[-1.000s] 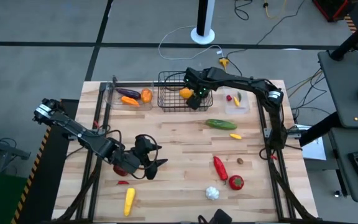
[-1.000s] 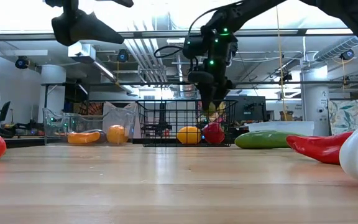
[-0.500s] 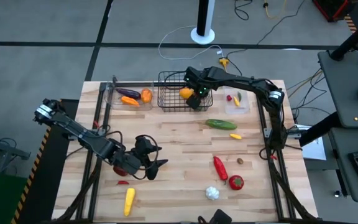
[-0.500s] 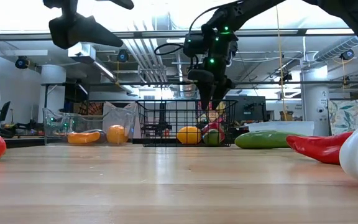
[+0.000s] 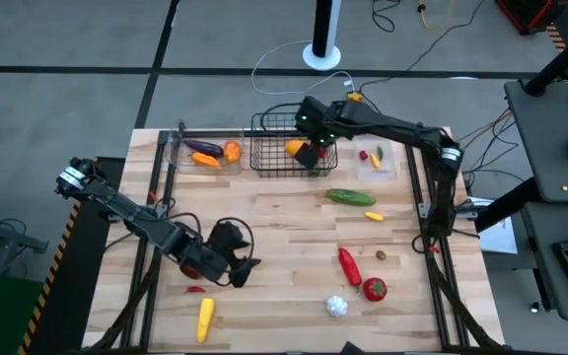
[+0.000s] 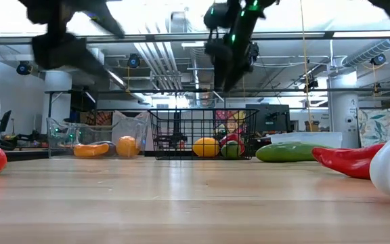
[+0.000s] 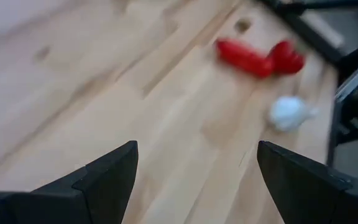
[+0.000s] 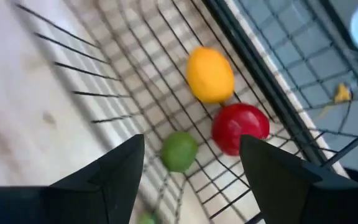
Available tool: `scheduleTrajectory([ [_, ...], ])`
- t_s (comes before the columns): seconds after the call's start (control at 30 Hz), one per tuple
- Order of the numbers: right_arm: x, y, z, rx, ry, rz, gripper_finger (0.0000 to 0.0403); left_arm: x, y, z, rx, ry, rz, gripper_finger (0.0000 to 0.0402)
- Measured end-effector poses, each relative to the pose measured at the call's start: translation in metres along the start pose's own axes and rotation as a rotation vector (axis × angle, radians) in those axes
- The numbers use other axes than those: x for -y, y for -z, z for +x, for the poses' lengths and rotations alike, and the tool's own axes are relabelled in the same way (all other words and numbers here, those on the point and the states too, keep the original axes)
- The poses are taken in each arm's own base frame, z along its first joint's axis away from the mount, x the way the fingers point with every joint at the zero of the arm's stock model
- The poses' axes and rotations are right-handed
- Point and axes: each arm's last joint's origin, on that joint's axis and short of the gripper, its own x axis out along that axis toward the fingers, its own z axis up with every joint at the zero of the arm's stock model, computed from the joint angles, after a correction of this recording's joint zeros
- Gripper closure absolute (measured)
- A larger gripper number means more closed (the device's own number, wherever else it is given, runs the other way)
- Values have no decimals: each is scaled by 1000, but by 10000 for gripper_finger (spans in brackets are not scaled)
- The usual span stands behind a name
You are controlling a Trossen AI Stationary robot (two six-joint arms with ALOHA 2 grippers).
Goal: Sort produce into baskets
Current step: Put the strawberry into the wire basket
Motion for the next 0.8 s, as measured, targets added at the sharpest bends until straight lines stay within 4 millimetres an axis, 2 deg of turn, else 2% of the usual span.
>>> scheduleTrajectory([
  [0.13, -17, 8, -35, 78, -13, -41, 155, -7, 7, -1, -116, -42, -42, 90],
  [0.3, -40, 24, -73, 158, -16, -79, 158, -6, 7, -5, -214, -53, -47, 90],
  [0.57, -82, 57, -110, 250, -103, -157, 163, 3, -5, -18, -308, -177, 34, 90],
  [0.8, -110, 86, -123, 298, -138, -199, 161, 7, 1, -18, -545, -294, 177, 90],
])
